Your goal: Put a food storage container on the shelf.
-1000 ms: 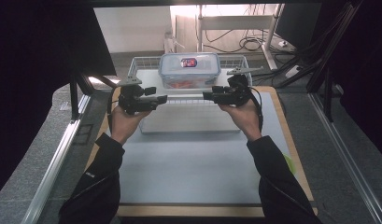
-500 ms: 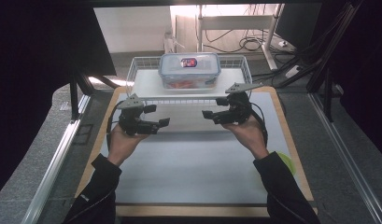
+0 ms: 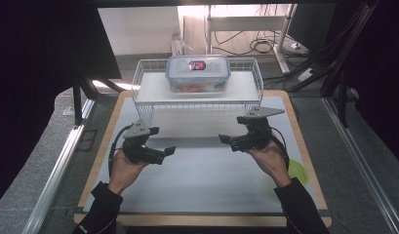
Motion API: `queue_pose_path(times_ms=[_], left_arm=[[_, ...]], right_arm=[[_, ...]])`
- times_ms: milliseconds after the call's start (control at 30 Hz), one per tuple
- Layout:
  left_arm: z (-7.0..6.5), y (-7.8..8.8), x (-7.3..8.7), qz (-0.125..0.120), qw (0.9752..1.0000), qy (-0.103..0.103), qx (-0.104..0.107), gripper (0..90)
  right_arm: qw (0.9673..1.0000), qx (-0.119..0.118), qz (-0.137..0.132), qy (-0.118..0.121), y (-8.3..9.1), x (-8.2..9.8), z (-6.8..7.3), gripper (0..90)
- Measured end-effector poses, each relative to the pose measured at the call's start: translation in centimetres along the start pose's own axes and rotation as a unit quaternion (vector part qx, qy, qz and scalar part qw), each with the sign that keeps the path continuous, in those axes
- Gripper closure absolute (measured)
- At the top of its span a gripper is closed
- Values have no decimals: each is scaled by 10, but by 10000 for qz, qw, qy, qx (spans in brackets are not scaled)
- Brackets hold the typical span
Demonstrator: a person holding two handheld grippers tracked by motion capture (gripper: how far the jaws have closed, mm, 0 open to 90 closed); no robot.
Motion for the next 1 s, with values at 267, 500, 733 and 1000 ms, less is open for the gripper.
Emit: queue_pose_path(times_ms=[267, 500, 733, 1000], left_arm=[[-13, 4, 18, -18, 9995, -290, -91, 32], [-22, 4, 43, 16, 9992, -400, -73, 28], [-28, 7, 72, 333, 9977, -570, -137, 14], [-36, 18, 87, 364, 9982, -463, -114, 8]], right_arm=[[9999, 64, 59, 120, 10, 21, 9, 8], [9998, 145, 92, 100, 18, 43, 16, 8], [9994, 115, 310, -74, 26, 67, 22, 23], [9980, 304, 545, 114, 32, 90, 27, 26]])
Point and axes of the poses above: each handheld gripper's, and its own axes: y roughly backward along the jaws, x roughly out of its underside, z roughly to its left, the point moved 6 cm from there along -y, roughly forward along the jaws, and after that the axes turned 9 degrees about -z, right-handed, at the moved point
